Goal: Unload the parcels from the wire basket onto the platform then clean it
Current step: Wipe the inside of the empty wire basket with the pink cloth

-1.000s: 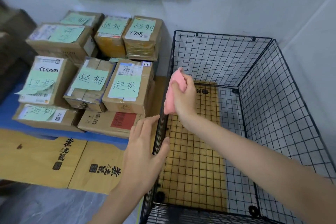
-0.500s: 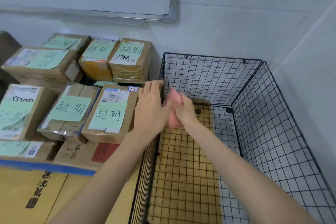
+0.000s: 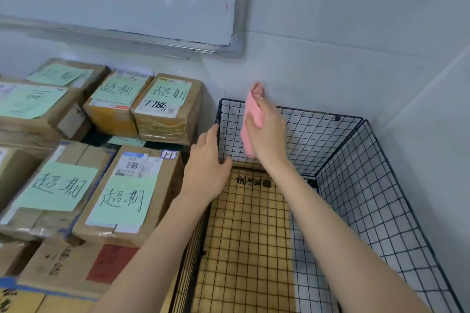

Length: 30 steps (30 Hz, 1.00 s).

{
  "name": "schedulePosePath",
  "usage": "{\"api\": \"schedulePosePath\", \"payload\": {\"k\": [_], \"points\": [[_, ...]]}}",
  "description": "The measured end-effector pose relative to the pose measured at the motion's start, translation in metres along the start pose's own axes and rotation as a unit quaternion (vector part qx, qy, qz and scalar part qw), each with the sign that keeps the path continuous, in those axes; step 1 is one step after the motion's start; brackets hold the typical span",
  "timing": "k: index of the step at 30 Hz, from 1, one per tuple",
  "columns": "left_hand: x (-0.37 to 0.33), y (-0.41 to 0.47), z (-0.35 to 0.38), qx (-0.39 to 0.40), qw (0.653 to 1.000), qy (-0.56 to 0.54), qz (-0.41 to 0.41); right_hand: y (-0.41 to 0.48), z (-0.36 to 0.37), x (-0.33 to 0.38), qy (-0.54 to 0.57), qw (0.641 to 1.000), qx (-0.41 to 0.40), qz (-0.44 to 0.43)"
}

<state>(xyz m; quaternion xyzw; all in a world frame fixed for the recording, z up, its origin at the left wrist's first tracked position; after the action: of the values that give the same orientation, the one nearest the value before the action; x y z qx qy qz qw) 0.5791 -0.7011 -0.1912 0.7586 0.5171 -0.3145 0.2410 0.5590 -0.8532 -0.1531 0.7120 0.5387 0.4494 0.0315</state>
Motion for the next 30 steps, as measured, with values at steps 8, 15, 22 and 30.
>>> {"api": "schedulePosePath", "payload": {"k": [8, 15, 22, 30], "points": [[0.007, 0.004, -0.002, 0.001, 0.995, -0.093, -0.025, 0.028, 0.062, -0.004, -0.041, 0.998, 0.011, -0.036], [0.01, 0.003, -0.003, 0.001, 0.994, -0.099, -0.048, 0.024, 0.049, 0.009, -0.081, 0.99, 0.034, -0.108], [0.007, 0.002, -0.004, 0.004, 0.993, -0.108, -0.052, 0.022, 0.054, 0.004, -0.089, 0.994, -0.026, -0.055], [0.009, 0.002, -0.005, 0.012, 0.992, -0.114, -0.058, 0.022, 0.042, -0.01, -0.189, 0.977, -0.018, -0.095]]}}
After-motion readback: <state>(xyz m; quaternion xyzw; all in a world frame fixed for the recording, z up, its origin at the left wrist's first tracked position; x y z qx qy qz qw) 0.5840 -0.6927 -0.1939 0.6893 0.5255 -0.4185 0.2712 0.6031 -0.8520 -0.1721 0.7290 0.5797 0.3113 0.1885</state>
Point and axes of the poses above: each hand's wrist, its own y-axis towards the middle knuckle, its own z-axis out of the palm, x = y × z, the point moved 8 cm from there along y, towards the middle knuckle, and after that the axes turned 11 degrees about -z, right-handed, at the moved point
